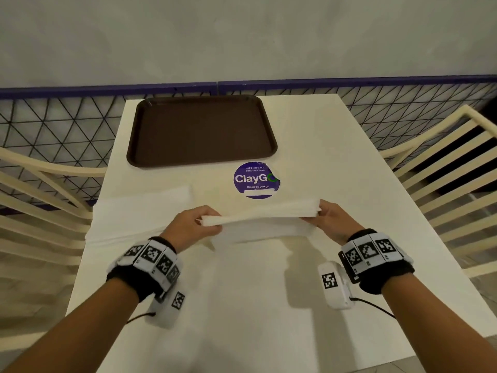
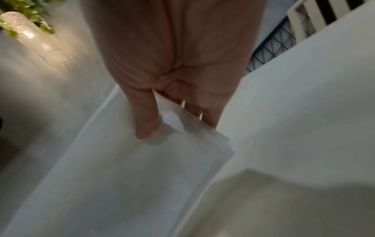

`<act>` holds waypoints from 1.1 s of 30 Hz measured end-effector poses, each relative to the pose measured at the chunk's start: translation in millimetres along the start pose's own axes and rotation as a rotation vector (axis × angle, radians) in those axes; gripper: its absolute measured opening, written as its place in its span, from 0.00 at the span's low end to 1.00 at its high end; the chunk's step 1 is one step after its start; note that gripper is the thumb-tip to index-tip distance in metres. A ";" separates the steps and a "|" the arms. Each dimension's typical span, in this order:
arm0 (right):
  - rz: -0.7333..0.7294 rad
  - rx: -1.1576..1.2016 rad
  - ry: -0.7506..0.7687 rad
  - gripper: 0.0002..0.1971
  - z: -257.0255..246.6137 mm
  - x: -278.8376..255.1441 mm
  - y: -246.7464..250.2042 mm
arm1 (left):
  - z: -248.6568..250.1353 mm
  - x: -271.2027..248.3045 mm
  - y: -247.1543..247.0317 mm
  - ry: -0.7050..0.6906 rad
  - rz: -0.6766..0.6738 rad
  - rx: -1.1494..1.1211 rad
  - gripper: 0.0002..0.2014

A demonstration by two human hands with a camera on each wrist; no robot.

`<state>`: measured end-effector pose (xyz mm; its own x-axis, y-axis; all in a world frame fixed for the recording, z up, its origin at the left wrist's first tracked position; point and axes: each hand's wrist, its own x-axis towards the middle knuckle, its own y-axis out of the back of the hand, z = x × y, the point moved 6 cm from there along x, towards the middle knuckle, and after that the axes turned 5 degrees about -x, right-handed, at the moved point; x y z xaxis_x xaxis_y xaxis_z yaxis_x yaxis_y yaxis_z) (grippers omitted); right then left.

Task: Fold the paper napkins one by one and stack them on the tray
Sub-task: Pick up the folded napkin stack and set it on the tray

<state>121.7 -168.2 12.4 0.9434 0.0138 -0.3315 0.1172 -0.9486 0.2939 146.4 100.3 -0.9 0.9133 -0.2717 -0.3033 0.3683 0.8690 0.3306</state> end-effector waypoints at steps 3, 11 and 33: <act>0.010 0.067 0.000 0.16 14.0 -2.8 -1.5 | -5.5 -12.5 -12.6 -0.058 0.063 -0.297 0.11; 0.006 0.137 -0.143 0.28 47.8 -0.8 -16.5 | -22.8 -14.6 -36.1 0.003 0.069 -0.431 0.18; -0.323 0.061 -0.210 0.15 56.6 -7.5 -32.7 | -60.5 -29.8 -49.5 0.075 -0.035 -0.166 0.20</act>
<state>93.2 -155.1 -45.5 0.7763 0.2557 -0.5761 0.3729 -0.9232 0.0927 90.4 90.4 -62.2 0.8828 -0.2765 -0.3798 0.3601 0.9175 0.1690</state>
